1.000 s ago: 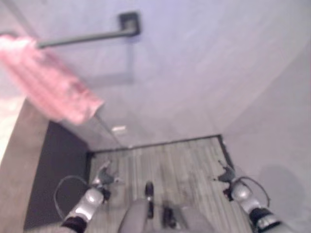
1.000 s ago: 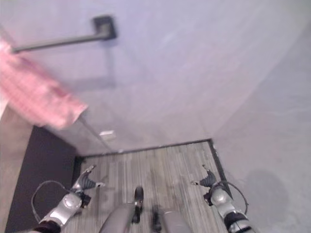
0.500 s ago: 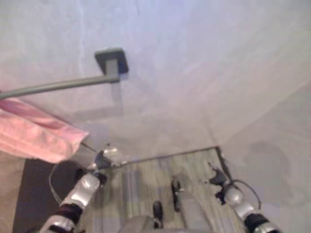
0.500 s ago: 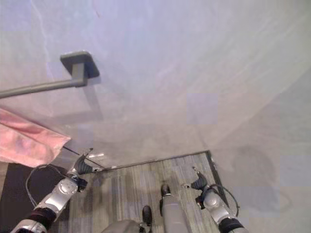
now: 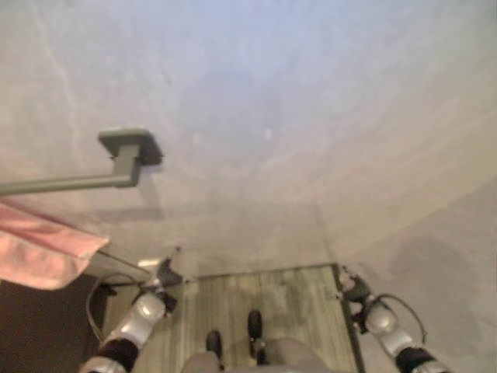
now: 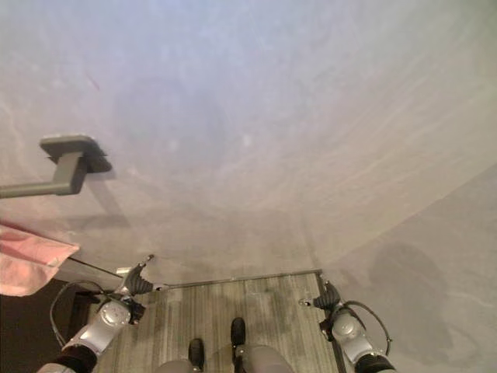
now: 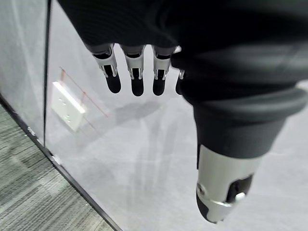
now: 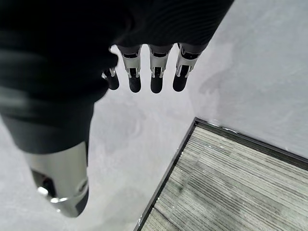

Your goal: Put brush and paste in cup on sink, flatten towel.

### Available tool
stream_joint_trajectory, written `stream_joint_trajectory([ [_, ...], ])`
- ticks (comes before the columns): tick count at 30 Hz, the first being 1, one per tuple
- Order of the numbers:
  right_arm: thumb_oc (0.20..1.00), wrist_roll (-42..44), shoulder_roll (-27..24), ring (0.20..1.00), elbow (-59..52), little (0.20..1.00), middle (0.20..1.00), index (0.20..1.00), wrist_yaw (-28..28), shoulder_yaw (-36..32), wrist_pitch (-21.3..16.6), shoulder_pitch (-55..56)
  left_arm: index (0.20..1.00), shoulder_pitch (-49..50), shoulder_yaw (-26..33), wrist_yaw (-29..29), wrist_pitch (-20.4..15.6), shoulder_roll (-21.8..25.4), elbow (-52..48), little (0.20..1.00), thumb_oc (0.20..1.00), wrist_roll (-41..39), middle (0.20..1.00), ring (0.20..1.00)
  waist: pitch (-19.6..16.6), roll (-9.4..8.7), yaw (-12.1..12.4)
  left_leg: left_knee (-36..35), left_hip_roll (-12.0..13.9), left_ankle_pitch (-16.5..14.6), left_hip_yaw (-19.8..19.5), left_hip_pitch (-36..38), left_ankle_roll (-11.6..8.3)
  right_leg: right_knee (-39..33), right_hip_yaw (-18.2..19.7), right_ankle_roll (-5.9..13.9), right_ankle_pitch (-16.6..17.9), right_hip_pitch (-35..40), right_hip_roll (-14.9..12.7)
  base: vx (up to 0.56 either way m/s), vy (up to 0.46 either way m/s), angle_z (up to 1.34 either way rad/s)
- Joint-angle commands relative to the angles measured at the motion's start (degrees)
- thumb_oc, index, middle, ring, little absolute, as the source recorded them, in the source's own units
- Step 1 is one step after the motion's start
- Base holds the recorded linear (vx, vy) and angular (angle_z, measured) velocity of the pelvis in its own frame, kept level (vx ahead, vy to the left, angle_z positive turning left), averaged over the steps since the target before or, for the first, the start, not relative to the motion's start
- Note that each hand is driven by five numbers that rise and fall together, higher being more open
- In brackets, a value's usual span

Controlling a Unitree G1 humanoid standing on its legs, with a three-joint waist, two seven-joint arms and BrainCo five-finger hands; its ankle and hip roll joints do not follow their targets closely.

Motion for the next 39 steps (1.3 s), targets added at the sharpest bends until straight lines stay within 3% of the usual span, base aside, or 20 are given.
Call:
stream_joint_trajectory([
  [1,1.0,0.87,-1.36,1.0,1.25,1.0,1.0,1.0,-0.96,-0.63,-1.63,0.4,1.0,-0.48,-0.09,1.66,-1.34,1.29,0.37,1.0,1.0,0.14,1.0,1.0,-1.89,-0.02,-0.3,-1.68,-2.72,1.94,-0.49,2.15,1.68,5.41,3.14,7.79,-6.87,-0.46,-2.4,0.04,-0.084,0.14],
  [7,1.0,1.12,-1.5,1.0,1.82,1.0,1.0,1.0,-0.88,0.19,-1.91,-0.26,1.0,-0.6,-0.48,1.35,-1.35,1.35,0.63,1.0,1.0,0.31,1.0,1.0,-1.01,0.58,-0.41,2.6,-3.39,0.82,-1.99,0.1,1.41,6.74,2.55,7.08,-8.02,-0.69,-2.44,0.03,-0.057,0.15],
  [9,1.0,0.87,-1.52,1.0,2.14,1.0,1.0,1.0,-1.17,0.85,-2.05,-1.46,1.0,-1.43,-0.87,1.68,-1.42,1.54,1.53,1.0,1.0,0.59,1.0,1.0,-0.12,0.54,-0.05,5.82,-4.84,0.35,-5.03,-2.19,1.36,7.74,3.16,7.13,-8.11,-1.45,-2.41,-0.03,0.022,0.18],
  [10,1.0,0.45,-1.6,1.0,2.39,1.0,1.0,1.0,-1.38,1.06,-2.04,-1.79,1.0,-1.98,-1.26,1.86,-1.53,1.62,2.09,1.0,1.0,0.74,1.0,1.0,-0.12,0.61,-0.36,4.71,-4.39,0.52,-5.01,-2.32,1.31,8.19,3.07,7.18,-7.98,-1.85,-2.63,0.01,0.079,-0.01],
  [12,1.0,1.2,-2.35,1.0,2.18,1.0,1.0,1.0,-2.59,-1.11,-1.69,-1.15,1.0,-3.67,-2.79,1.94,-1.48,1.72,2.33,1.0,1.0,0.96,1.0,1.0,-0.57,0.28,-1.78,0.84,1.67,4.28,0.91,-2.78,0.57,8.99,1.12,7.51,-8.35,-2.51,-5.2,0.01,0.106,0.07],
  [13,1.0,1.2,-2.36,1.0,2.14,1.0,1.0,1.0,-2.59,-1.17,-1.67,-1.1,1.0,-3.72,-2.85,1.95,-1.49,1.7,2.37,1.0,1.0,0.95,1.0,1.0,-0.61,0.28,-1.79,0.72,1.66,4.38,0.85,-2.79,0.54,9.07,1.07,7.49,-8.39,-2.58,-5.21,0.01,0.212,0.55],
  [14,1.0,2.37,-2.48,1.0,2.09,1.0,1.0,1.0,-3.16,-2.18,-1.7,-1.35,1.0,-3.79,-2.66,2.6,-1.47,2.38,1.78,1.0,1.0,0.86,1.0,1.0,-0.56,0.67,-1.43,2.38,0.92,3.53,-3.17,-3.35,0.91,10.18,2.13,7.81,-8.69,-3.2,-5.41,0.02,0.171,0.64],
  [15,1.0,2.37,-2.48,1.0,2.09,1.0,1.0,1.0,-3.16,-2.18,-1.7,-1.35,1.0,-3.79,-2.66,2.6,-1.46,2.38,1.77,1.0,1.0,0.86,1.0,1.0,-0.61,0.68,-1.5,2.66,0.9,3.4,-3.26,-3.57,0.92,10.26,2.07,7.82,-8.73,-3.29,-5.43,0.03,0.516,0.39],
  [16,1.0,3.49,-2.31,1.0,2.75,1.0,1.0,1.0,-3.49,-3.66,-1.7,-1.23,1.0,-3.32,-2.62,2.39,-1.71,3.28,-0.13,1.0,1.0,0.9,1.0,1.0,-0.27,1.95,-1.83,6.16,-1.39,0.72,-5.51,-4.5,1.09,11.14,3.2,8.88,-8.47,-3.31,-6.83,0.03,0.478,-0.2],
  [19,1.0,3.63,-2.09,1.0,2.77,1.0,1.0,1.0,-3.39,-4.67,-1.34,-0.77,1.0,-2.64,-2.45,1.69,-1.95,4.06,-1.61,1.0,1.0,1.04,1.0,1.0,0.17,3.02,-1.8,8.04,-2.99,-1.63,-4.05,-4.67,1.94,10.85,4.41,9.9,-7.76,-2.58,-8.41,0.01,0.538,-0.24],
  [24,1.0,2.97,-1.68,1.0,-0.41,1.0,1.0,1.0,-2.85,-5.88,-0.77,-1.13,1.0,0.76,0.31,0.49,-2.66,7.41,-10.21,1.0,1.0,1.5,1.0,1.0,1.43,5.72,-0.7,11.75,-6.89,-4.47,0.5,-7.75,4.88,5.8,7.4,12.61,1.46,-4.62,-13.58,-0.06,0.47,-0.29],
  [26,1.0,2.39,-0.84,1.0,-2.09,1.0,1.0,1.0,-2.42,-5.27,-0.84,-1.67,1.0,3.55,3.27,0.56,-3.12,9.31,-13.78,1.0,1.0,0.86,1.0,1.0,2.12,6.06,0.82,10.76,-6.91,-4.56,3.63,-7.99,5.63,2.8,4.55,12.39,3.48,-5.57,-14.48,-0.06,0.439,-0.4],
  [27,1.0,2.39,-0.82,1.0,-2.09,1.0,1.0,1.0,-2.42,-5.25,-0.83,-1.68,1.0,3.57,3.3,0.54,-3.12,9.33,-13.81,1.0,1.0,0.86,1.0,1.0,2.0,6.03,0.9,10.8,-6.91,-4.56,3.72,-8.15,5.64,2.72,4.65,12.4,3.59,-5.71,-14.48,-0.03,0.298,-0.83],
  [28,1.0,1.91,0.0,1.0,-2.71,1.0,1.0,1.0,-1.81,-4.31,-0.97,-1.86,1.0,5.66,5.06,0.59,-2.9,9.69,-15.21,1.0,1.0,0.67,1.0,1.0,2.15,6.02,1.8,8.33,-6.29,-4.2,5.22,-6.58,5.38,4.03,-1.01,12.03,0.4,-5.14,-13.21,0.01,0.087,-1.0],
  [30,1.0,1.94,0.27,1.0,-2.59,1.0,1.0,1.0,-1.5,-3.78,-1.21,-1.82,1.0,6.76,5.67,0.32,-3.03,9.72,-15.94,1.0,1.0,0.73,1.0,1.0,1.98,5.79,1.48,6.22,-6.19,-3.32,5.59,-5.38,5.38,5.74,-1.11,11.87,-0.91,-5.15,-11.76,0.02,0.071,-1.01],
  [31,1.0,1.46,0.62,1.0,-2.41,1.0,1.0,1.0,-0.65,-2.64,-1.47,-1.1,1.0,8.75,6.74,-0.37,-3.03,9.75,-17.08,1.0,1.0,0.74,1.0,1.0,1.2,5.36,1.75,3.36,-6.03,-1.61,5.83,-3.9,5.09,8.29,-0.96,11.28,-3.82,-4.69,-8.36,0.02,0.027,-0.46],
  [32,1.0,1.46,0.64,1.0,-2.44,1.0,1.0,1.0,-0.64,-2.58,-1.47,-1.05,1.0,8.92,6.84,-0.42,-2.98,9.79,-17.22,1.0,1.0,0.74,1.0,1.0,1.22,5.3,1.74,3.05,-6.05,-1.5,5.87,-3.64,5.06,8.5,-0.9,11.26,-3.98,-4.69,-8.37,0.03,-0.023,-0.22],
  [34,1.0,1.19,0.42,1.0,-3.0,1.0,1.0,1.0,0.33,-1.21,-2.05,0.3,1.0,10.54,7.51,-1.1,-2.77,9.95,-17.82,1.0,1.0,0.54,1.0,1.0,0.37,3.97,1.98,0.3,-6.12,0.12,5.28,-1.98,4.22,11.26,-0.49,10.49,-7.49,-3.23,-4.4,0.03,-0.125,-0.22],
  [36,1.0,1.14,0.06,1.0,-3.66,1.0,1.0,1.0,0.49,-0.77,-2.06,0.57,1.0,10.58,7.95,-1.37,-2.68,10.07,-19.2,1.0,1.0,0.83,1.0,1.0,0.14,3.24,1.67,-0.97,-5.97,0.83,4.66,-1.18,4.0,9.44,3.19,10.34,-7.29,-2.37,-2.98,0.01,-0.205,0.02],
  [39,1.0,1.0,-0.48,1.0,-3.15,1.0,1.0,1.0,0.52,-0.82,-1.96,1.03,1.0,9.89,7.8,-1.45,-2.53,9.47,-19.28,1.0,1.0,1.08,1.0,1.0,-0.42,2.25,2.21,-0.64,-5.29,1.08,4.88,-1.09,3.82,5.42,3.3,9.74,-5.98,-0.59,-2.68,0.02,-0.195,0.15],
])
